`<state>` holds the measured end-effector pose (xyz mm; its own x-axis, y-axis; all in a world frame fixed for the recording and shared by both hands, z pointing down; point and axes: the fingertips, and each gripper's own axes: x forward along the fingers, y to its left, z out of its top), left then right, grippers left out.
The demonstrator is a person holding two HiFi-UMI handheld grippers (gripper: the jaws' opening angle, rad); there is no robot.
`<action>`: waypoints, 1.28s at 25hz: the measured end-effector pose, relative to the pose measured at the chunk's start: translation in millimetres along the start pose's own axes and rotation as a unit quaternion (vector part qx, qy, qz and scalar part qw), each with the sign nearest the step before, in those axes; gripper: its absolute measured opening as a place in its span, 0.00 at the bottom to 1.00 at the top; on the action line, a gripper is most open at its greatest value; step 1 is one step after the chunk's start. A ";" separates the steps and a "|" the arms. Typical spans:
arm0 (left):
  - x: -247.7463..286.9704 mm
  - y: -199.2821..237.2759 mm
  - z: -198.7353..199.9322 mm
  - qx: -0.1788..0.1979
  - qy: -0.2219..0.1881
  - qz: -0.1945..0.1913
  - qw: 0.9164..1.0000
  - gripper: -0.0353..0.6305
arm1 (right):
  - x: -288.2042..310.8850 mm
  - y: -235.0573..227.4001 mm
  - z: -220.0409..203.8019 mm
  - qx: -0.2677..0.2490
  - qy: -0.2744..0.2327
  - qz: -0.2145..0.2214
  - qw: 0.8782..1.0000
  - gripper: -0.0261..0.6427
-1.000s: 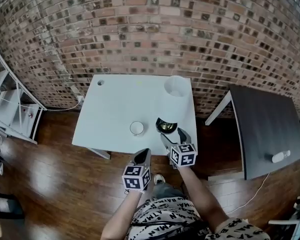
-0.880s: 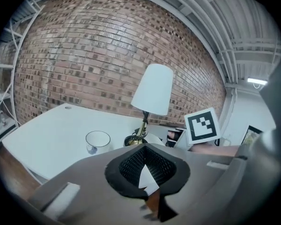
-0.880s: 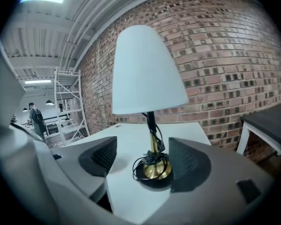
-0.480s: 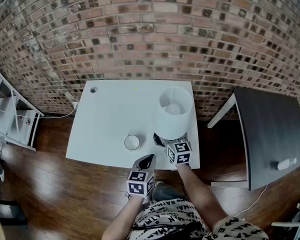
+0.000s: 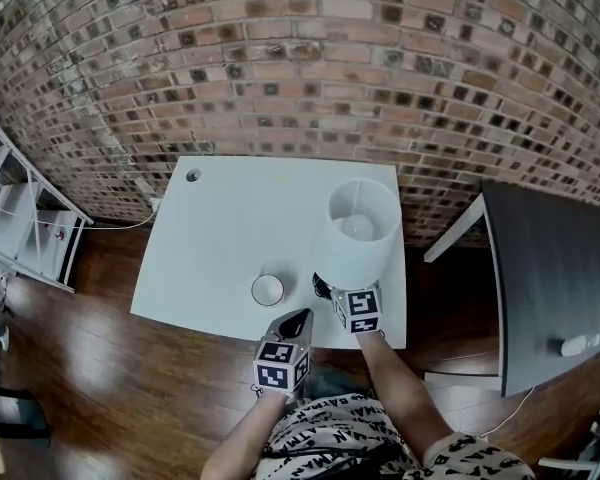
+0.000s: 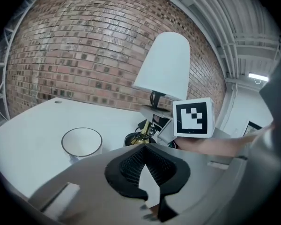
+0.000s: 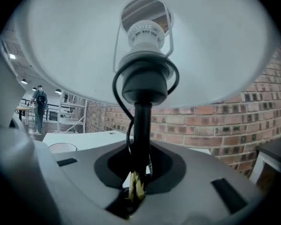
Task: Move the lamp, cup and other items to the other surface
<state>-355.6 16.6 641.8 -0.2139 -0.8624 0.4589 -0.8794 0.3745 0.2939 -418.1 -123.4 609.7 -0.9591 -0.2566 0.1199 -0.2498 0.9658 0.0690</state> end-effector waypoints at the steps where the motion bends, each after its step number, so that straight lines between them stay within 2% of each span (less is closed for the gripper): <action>1: -0.1 0.8 2.1 0.000 -0.002 0.001 1.000 0.05 | 0.4 0.2 0.6 -0.001 -0.001 0.000 1.000 0.13; 11: -1.6 6.1 9.6 -0.004 -0.011 0.011 1.000 0.05 | 4.3 5.8 28.6 0.012 -0.005 0.018 1.000 0.11; 19: -20.8 -14.1 34.8 0.007 -0.022 -0.001 1.000 0.05 | -30.0 -8.6 65.8 0.014 -0.007 -0.006 1.000 0.11; 27: -41.2 -82.5 36.8 0.049 -0.007 -0.054 0.997 0.05 | -126.5 -35.5 77.4 0.017 0.013 -0.073 0.997 0.11; 32: -50.9 -151.5 21.6 0.076 0.008 -0.109 0.991 0.05 | -204.8 -62.4 74.4 0.030 0.025 -0.128 0.991 0.11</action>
<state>-220.7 -3.6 555.8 -0.0053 -0.9116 0.4110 -0.9582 0.1223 0.2587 -216.1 -128.4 507.1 -0.8558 -0.4938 0.1542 -0.4932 0.8688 0.0449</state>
